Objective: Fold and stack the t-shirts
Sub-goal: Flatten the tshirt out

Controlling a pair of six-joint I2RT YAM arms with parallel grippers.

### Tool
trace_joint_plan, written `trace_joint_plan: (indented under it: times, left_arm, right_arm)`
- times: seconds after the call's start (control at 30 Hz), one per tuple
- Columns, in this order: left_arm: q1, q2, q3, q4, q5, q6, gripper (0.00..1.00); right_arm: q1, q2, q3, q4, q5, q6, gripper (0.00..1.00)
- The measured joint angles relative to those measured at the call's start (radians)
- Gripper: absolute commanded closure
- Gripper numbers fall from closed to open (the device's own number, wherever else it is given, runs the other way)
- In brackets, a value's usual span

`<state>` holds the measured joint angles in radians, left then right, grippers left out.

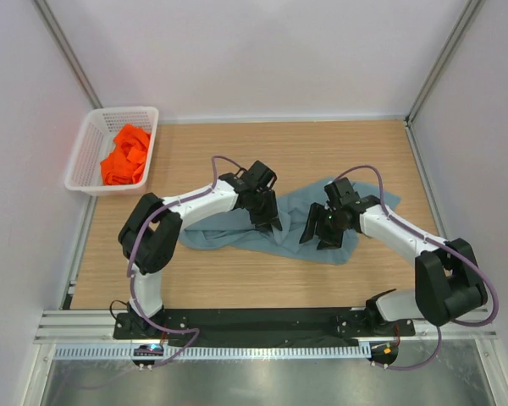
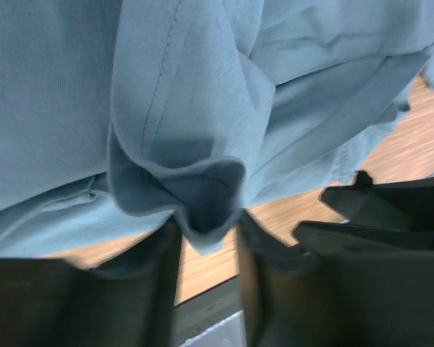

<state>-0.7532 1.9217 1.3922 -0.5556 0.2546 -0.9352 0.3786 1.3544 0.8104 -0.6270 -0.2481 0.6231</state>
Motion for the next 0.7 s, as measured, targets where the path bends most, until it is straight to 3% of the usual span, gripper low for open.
trace_joint_plan:
  times: [0.03,0.13,0.3,0.7]
  left_arm:
    - [0.002,0.000,0.003,0.000,0.003,0.002,0.83]
    - [0.012,0.004,0.020,-0.005,0.005,0.010,1.00]
    - [0.069,0.004,0.101,-0.063,-0.043,0.066,1.00]
    - [0.263,0.004,0.440,-0.092,-0.126,0.237,1.00]
  right_arm:
    - [0.000,0.010,-0.006,0.011,-0.006,0.005,0.37]
    - [0.000,0.038,-0.011,0.042,-0.018,0.010,0.37]
    - [0.000,0.103,-0.011,0.097,-0.036,0.014,0.47]
    - [0.000,0.137,0.018,0.112,-0.036,0.031,0.47]
